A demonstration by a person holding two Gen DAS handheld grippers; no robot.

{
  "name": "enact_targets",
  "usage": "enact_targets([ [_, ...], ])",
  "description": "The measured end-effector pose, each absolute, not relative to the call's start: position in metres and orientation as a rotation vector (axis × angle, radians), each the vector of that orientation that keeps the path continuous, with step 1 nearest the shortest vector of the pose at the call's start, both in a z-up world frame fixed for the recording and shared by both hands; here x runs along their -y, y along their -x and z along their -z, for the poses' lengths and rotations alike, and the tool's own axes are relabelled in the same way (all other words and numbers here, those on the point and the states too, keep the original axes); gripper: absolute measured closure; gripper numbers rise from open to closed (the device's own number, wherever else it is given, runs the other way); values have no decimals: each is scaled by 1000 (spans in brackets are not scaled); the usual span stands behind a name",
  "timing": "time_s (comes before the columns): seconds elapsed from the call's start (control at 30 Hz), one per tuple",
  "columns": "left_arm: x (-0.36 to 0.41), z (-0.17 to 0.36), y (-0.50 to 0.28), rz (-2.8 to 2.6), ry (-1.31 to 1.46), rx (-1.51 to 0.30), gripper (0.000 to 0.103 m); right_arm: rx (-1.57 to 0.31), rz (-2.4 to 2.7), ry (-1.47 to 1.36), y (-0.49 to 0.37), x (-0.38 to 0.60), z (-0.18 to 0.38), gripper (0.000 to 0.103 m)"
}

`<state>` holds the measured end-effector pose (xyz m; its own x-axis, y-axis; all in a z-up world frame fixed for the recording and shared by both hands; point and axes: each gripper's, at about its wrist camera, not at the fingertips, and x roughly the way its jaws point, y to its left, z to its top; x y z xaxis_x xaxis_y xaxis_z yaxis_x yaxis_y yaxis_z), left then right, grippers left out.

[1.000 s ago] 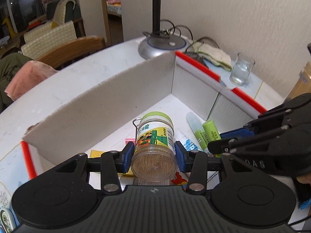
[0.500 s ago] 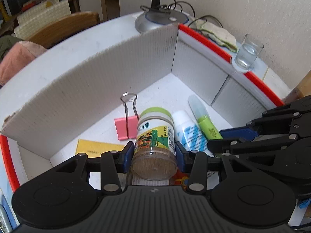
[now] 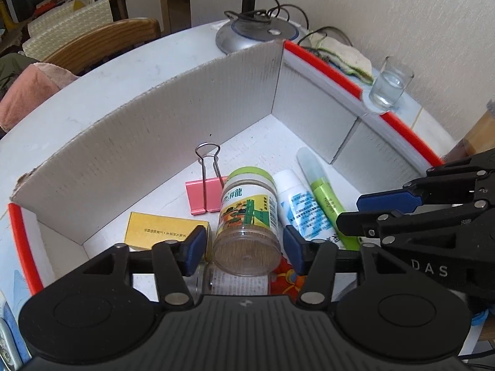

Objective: Organize rigid objects
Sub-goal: 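Lower the jar and green stick into the box and open both grippers, then withdraw both grippers from the shoebox back toward the mat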

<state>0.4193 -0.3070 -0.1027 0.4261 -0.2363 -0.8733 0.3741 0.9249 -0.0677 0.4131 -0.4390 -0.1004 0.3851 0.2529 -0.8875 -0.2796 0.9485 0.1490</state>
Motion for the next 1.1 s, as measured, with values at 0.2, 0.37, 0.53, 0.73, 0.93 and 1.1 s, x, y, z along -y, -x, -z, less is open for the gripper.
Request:
enact_targets([
  [0.2, 297, 83, -405, 390, -110, -1009, 48, -1100, -349, 9, -403, 439, 87, 79],
  [0.37, 285, 68, -389, 382, -90, -964, 48, -1065, -374, 1, -391, 438, 71, 77],
  [0.53, 266, 49, -365, 377, -73, -905, 36, -1019, -390, -15, -374, 436, 54, 73],
  [0.73, 240, 29, -338, 358, -47, -852, 36, -967, -414, -38, -354, 431, 34, 61],
  [0.93, 212, 13, -310, 341, -17, -804, 36, -923, -434, -53, -333, 418, 18, 47],
  [1.1, 187, 3, -285, 320, -3, -775, 35, -890, -464, -55, -315, 397, 9, 38],
])
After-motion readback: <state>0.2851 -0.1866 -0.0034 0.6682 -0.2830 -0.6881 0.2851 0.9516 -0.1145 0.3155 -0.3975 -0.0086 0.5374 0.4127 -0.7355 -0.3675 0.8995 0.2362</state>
